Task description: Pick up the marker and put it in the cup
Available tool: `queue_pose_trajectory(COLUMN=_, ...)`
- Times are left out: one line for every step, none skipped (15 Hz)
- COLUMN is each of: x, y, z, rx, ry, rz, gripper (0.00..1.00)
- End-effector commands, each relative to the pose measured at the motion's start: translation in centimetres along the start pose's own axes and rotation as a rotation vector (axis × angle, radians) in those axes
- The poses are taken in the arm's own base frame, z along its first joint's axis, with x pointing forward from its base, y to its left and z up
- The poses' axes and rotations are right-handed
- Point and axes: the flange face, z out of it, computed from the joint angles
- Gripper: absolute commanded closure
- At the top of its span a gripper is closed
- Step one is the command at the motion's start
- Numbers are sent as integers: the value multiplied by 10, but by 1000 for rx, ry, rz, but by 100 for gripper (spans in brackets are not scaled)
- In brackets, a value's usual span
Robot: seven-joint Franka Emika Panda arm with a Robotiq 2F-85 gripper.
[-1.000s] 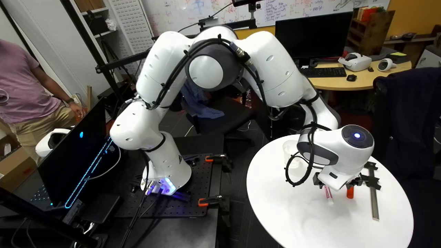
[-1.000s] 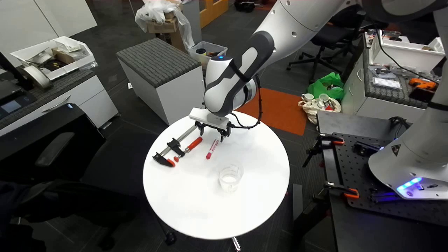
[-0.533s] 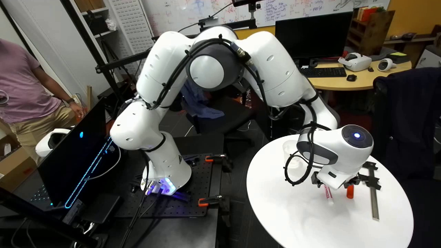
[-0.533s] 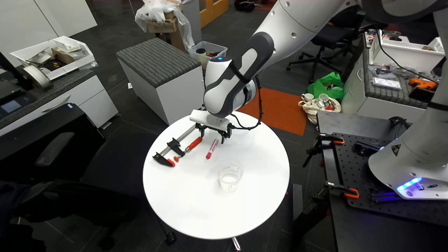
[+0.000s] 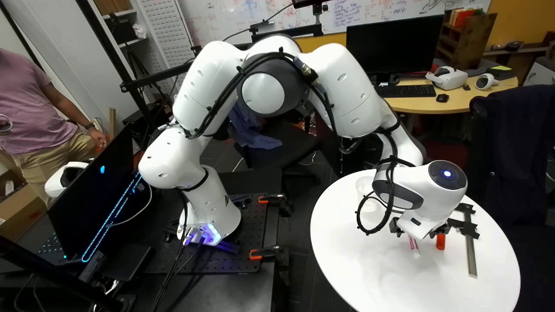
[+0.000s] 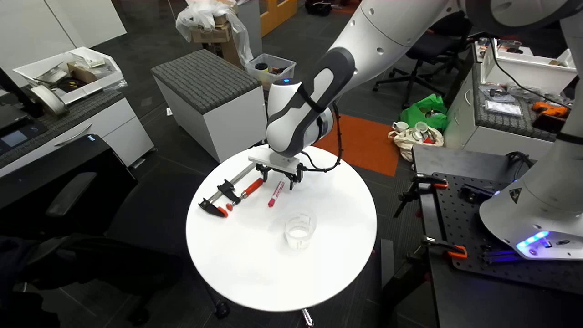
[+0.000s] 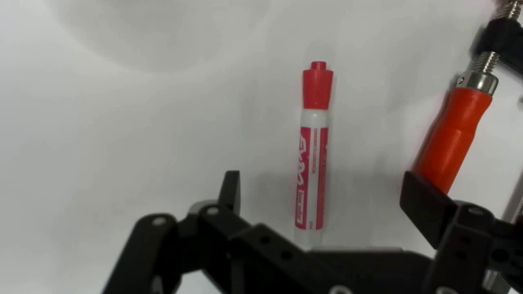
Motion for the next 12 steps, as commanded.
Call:
queue_pose_trajectory(x=0, y=-5, z=3, rx=4, ry=-15, rz=1, gripper=0)
queue_pose_trajectory(x=0, y=-5, z=4, rx=3, ry=-16, rz=2, gripper=0)
queue_pose_trajectory(x=1, y=-5, z=6, rx=1, ry=-16, rz=4, gripper=0)
queue_pose_trajectory(x=2, y=-6, z=8, rx=0, ry=-17, rz=5, gripper=0)
queue_pose_trajectory(x=2, y=-7, z=9, rx=-1, ry=-17, rz=5, gripper=0)
queue_pose_trajectory(x=3, y=-8, z=10, rx=-2, ry=-18, rz=5, gripper=0)
queue_pose_trajectory(x=3, y=-8, z=11, rx=-2, ry=-17, rz=5, gripper=0)
queue_pose_trajectory(x=3, y=-9, z=12, rx=-1, ry=-17, rz=4, gripper=0)
queue_pose_trajectory(x=3, y=-10, z=12, rx=-1, ry=-17, rz=3, gripper=0)
queue_pose_trajectory(x=3, y=-11, z=13, rx=-1, ry=-16, rz=3, gripper=0)
queue_pose_trajectory(x=3, y=-12, z=14, rx=-2, ry=-17, rz=3, gripper=0)
queue_pose_trajectory(x=3, y=-13, z=15, rx=-4, ry=-17, rz=4, gripper=1)
